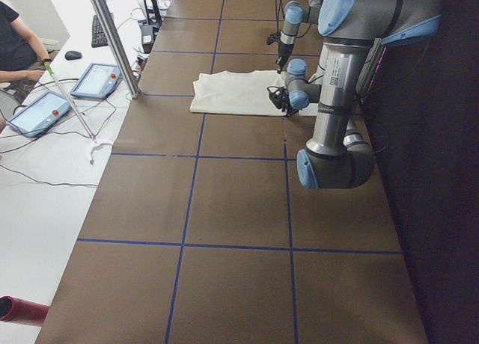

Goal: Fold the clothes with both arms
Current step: 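Grasp the near edge with both grippers and lift it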

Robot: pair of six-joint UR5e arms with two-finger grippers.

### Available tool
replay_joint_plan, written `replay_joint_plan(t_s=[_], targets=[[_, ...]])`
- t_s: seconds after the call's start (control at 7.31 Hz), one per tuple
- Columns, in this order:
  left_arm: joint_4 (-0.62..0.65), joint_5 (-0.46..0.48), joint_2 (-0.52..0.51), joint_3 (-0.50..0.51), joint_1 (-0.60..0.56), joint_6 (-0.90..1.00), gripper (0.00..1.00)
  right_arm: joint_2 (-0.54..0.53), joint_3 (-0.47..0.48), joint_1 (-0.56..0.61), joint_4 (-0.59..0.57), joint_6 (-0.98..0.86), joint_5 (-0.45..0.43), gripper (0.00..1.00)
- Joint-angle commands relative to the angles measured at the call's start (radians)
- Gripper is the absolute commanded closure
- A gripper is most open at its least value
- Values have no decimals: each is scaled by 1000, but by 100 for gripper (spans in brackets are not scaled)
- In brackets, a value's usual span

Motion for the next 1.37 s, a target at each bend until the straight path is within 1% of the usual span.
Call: replay_joint_plan(t_s=[0.0,0.27,0.41,0.55,0.68,0.82,0.96,1.09,1.23], targets=[[3,2,-1,-11,-7,0,100,-1,2,0,0,0,0,100],[4,3,7,-52,-12,1,100,-1,4,-1,0,0,0,100],[39,21,13,-115,5,-2,100,1,4,-7,0,0,0,100],[115,52,7,-190,32,-17,100,-1,23,-30,0,0,-1,100],[219,54,3,-262,93,-73,100,-22,68,-61,0,0,-1,100],[257,54,-16,-308,104,-94,100,-57,120,-72,0,-2,-1,100],[262,51,-28,-327,80,-83,100,-61,158,-41,0,-2,0,100],[262,52,-48,-323,-16,-74,100,-52,160,11,0,-3,0,100],[263,49,-82,-306,-115,40,100,-45,150,58,0,-20,3,100]])
